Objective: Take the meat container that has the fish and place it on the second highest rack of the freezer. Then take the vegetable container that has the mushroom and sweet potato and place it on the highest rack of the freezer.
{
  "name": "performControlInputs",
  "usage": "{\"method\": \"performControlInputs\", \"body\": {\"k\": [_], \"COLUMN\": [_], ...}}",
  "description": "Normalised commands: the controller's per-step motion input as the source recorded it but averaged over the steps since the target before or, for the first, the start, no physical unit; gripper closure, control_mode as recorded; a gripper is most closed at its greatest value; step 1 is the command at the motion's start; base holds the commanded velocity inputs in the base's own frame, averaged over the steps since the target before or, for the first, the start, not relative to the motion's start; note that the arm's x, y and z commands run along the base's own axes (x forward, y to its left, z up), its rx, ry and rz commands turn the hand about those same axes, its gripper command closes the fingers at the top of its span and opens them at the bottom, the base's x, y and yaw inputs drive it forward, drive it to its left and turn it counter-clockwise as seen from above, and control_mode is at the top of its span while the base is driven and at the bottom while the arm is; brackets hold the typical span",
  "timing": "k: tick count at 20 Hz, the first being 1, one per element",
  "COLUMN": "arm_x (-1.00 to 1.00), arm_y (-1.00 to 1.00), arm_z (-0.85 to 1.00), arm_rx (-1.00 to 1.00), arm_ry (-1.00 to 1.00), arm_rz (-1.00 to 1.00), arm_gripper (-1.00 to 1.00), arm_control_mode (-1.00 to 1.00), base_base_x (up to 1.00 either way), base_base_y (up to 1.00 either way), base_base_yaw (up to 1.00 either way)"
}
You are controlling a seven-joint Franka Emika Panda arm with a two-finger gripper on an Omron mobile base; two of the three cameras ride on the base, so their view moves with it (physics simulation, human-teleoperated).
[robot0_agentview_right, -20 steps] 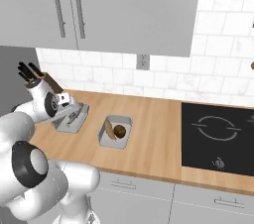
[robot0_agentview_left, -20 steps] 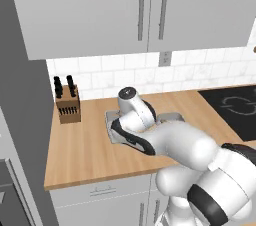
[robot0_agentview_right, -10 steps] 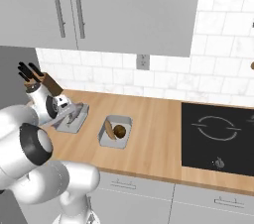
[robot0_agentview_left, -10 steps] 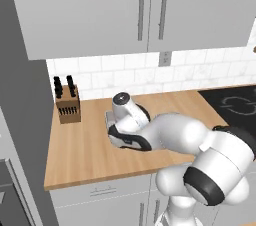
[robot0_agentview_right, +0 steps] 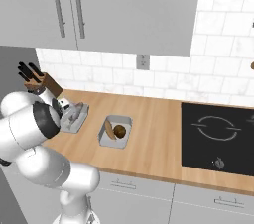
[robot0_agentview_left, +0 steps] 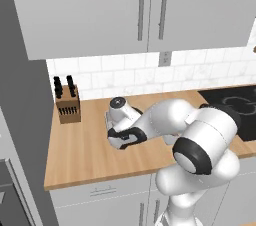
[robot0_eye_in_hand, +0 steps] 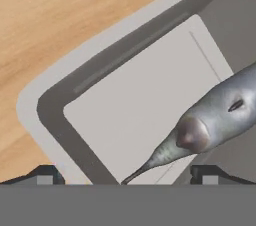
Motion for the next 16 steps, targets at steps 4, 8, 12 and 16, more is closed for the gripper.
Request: {"method": "performControlInputs", "body": {"k": [4,8,12,16], "arm_x": [0.01,0.01,0.07,0.02], "arm_y": [0.00,0.00,0.00,0.00], "arm_z": [-0.07,-0.15,-0.17,-0.06], "arm_rx": [0.00,0.00,0.00,0.00], "arm_ry": [0.00,0.00,0.00,0.00], "arm_rz": [0.08,0.07,0.07,0.05], "arm_gripper": [-1.00,-1.00,1.00,1.00], "arm_control_mode": [-1.00,-1.00,-1.00,-1.00], "base_base_x": [0.00,0.00,0.00,0.00], "base_base_y": [0.00,0.00,0.00,0.00], "base_base_yaw": [0.00,0.00,0.00,0.00]}}
